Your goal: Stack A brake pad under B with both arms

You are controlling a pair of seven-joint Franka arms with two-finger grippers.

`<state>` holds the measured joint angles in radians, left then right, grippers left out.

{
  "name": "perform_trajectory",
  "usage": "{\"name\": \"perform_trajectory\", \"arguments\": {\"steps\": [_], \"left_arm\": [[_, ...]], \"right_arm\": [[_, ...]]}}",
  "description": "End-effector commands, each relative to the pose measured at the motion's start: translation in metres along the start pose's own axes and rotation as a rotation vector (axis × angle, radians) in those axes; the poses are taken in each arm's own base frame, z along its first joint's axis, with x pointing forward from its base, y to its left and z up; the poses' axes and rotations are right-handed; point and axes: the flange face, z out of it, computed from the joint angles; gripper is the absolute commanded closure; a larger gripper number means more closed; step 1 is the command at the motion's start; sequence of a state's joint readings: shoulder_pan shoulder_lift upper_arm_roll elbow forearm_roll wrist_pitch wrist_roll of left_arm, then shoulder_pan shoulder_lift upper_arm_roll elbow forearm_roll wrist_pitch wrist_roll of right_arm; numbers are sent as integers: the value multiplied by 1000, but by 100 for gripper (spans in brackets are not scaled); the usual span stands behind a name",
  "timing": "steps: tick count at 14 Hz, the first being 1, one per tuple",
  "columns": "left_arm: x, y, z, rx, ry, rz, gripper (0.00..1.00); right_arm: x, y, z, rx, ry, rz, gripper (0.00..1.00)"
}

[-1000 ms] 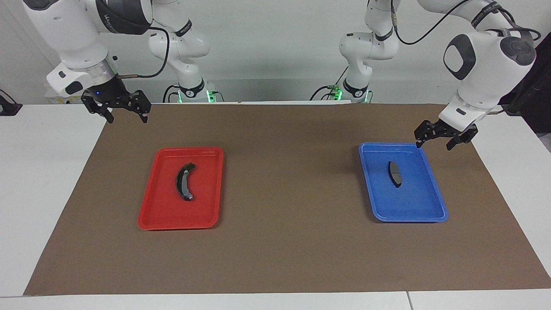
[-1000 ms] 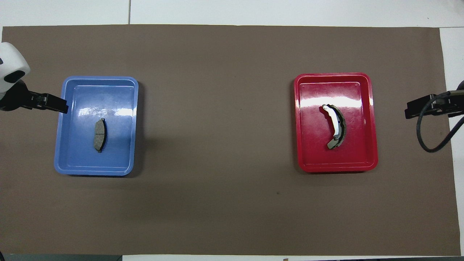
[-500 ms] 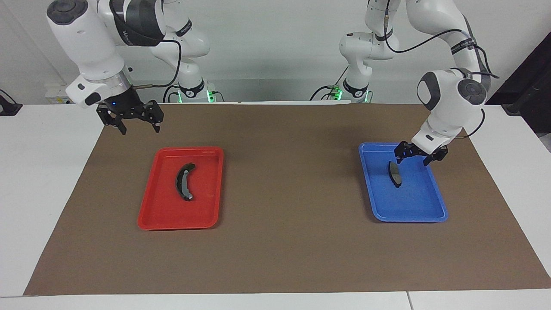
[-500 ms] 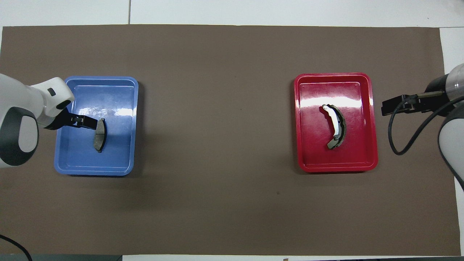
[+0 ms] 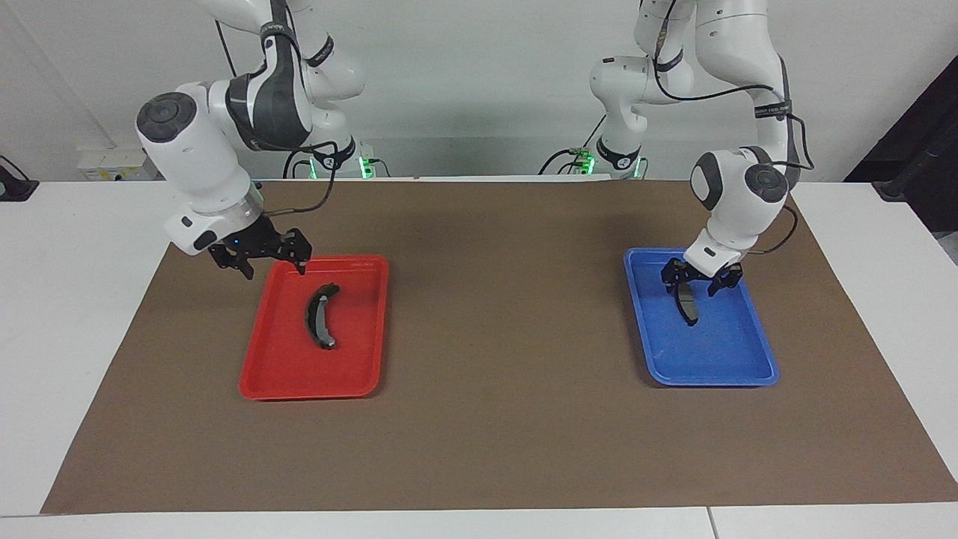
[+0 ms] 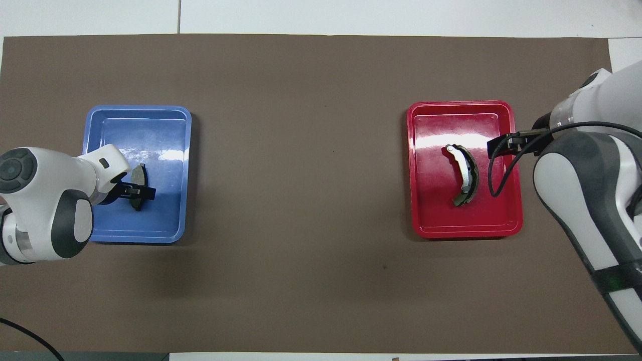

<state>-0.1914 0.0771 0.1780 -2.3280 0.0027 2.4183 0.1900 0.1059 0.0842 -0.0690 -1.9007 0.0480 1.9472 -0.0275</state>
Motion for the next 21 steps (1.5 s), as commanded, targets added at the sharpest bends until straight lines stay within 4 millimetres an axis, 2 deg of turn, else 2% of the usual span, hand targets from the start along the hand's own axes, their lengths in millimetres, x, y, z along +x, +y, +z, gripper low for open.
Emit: {"name": "perform_trajectory", "arguments": {"steps": [1, 3, 6, 8, 10, 14, 17, 19, 20, 21], "left_arm": [[-2, 2, 2, 11, 21, -22, 3], [-3, 3, 9, 12, 17, -26, 4], [-4, 4, 12, 15, 34, -28, 4], [-5, 4, 20, 15, 20, -30, 5], [-5, 4, 21, 15, 19, -27, 12], [-7, 5, 23, 14, 10, -21, 42], [-8, 5, 23, 13, 8, -21, 73], [-8, 5, 23, 13, 8, -18, 92], [-7, 5, 23, 13, 7, -16, 99], [-7, 5, 23, 13, 5, -16, 99]], "right_arm": [[-3, -4, 16, 11, 1, 13, 1], [-5, -3, 32, 10, 13, 16, 3], [-13, -9, 68, 7, 48, 9, 5], [-10, -10, 81, 4, 43, 5, 7], [-9, -12, 88, 2, 42, 2, 10], [-3, -8, 116, -3, 34, 1, 10], [-1, -10, 130, -5, 24, -1, 11], [2, -7, 141, -7, 24, 4, 14], [1, -8, 143, -7, 19, 2, 15], [1, -10, 144, -7, 13, -1, 16]]}}
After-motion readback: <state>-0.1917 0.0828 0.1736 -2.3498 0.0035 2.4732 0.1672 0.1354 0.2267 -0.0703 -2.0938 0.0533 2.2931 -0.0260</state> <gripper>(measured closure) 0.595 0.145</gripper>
